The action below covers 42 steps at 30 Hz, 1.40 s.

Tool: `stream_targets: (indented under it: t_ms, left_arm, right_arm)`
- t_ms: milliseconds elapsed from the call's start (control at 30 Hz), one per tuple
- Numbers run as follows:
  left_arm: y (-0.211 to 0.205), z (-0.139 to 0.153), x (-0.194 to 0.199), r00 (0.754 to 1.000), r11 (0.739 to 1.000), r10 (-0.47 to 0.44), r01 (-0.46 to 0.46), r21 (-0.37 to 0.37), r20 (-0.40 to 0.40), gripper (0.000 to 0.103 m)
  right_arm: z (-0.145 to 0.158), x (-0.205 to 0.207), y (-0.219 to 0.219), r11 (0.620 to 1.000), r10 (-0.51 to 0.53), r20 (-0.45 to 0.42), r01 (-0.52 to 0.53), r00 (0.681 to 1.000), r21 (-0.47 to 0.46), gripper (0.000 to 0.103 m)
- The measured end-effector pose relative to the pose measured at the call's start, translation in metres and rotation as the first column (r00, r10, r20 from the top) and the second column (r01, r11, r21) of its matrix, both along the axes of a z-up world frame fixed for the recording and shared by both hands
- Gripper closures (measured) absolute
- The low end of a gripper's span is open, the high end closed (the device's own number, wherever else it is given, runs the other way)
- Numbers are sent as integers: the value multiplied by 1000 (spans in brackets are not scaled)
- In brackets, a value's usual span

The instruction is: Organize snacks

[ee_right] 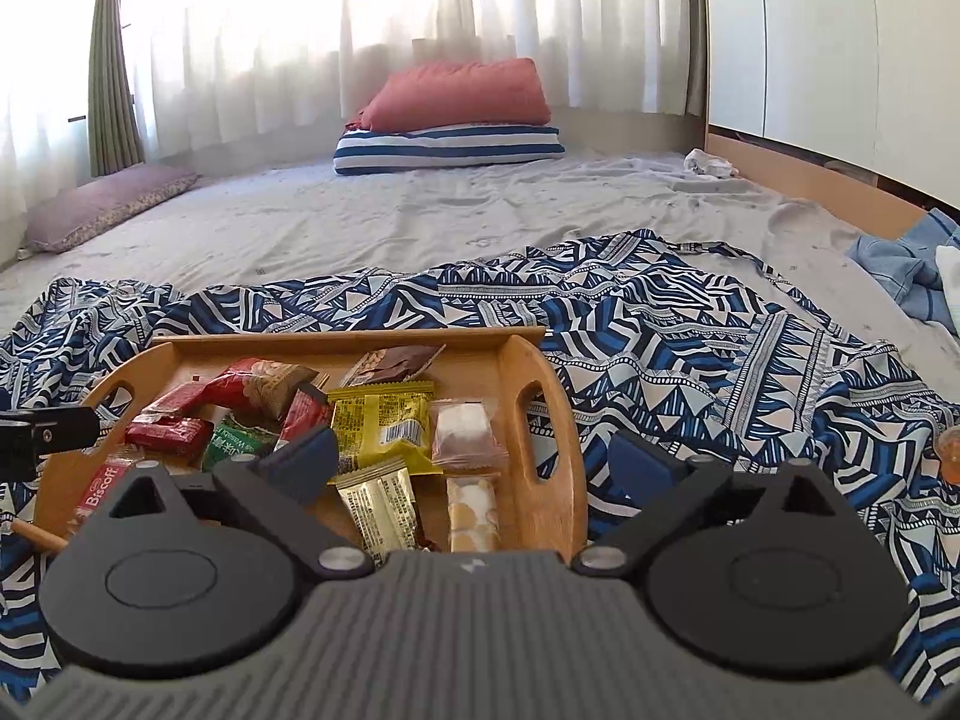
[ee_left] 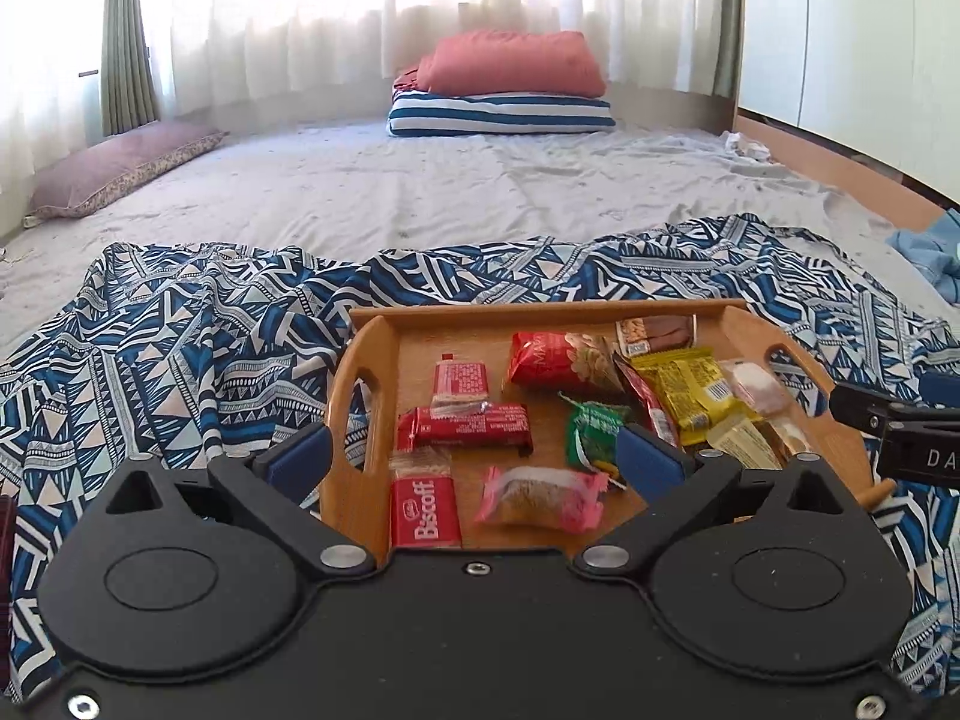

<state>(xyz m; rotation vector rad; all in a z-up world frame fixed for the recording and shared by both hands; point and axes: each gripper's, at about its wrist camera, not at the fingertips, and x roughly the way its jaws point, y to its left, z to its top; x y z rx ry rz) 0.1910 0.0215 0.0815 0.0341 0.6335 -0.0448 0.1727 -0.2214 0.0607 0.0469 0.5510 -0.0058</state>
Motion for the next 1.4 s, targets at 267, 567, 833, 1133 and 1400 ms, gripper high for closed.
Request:
stream_targets:
  t_ms: [267,567,833,1133,1400]
  left_arm:
    - [0,6,-29,1000,1000,-6,5,-13,-8,2]
    - [2,15,-57,1000,1000,6,-6,-24,3,1]
    - [7,15,-86,1000,997,21,-21,-72,2,1]
    - [6,-9,-104,998,997,58,-58,-46,-15,1]
    - [2,-40,-107,994,995,92,-93,-21,-55,1]
  right_arm:
    - [9,-27,0,1000,7,13,-7,1000,6,0]
    - [16,-56,-3,999,5,13,-5,1000,42,0]
    - [19,-79,-2,999,17,32,-18,999,30,0]
    - [9,-99,6,999,50,36,-49,998,-22,0]
    - [-18,-109,21,996,67,26,-66,997,-52,0]
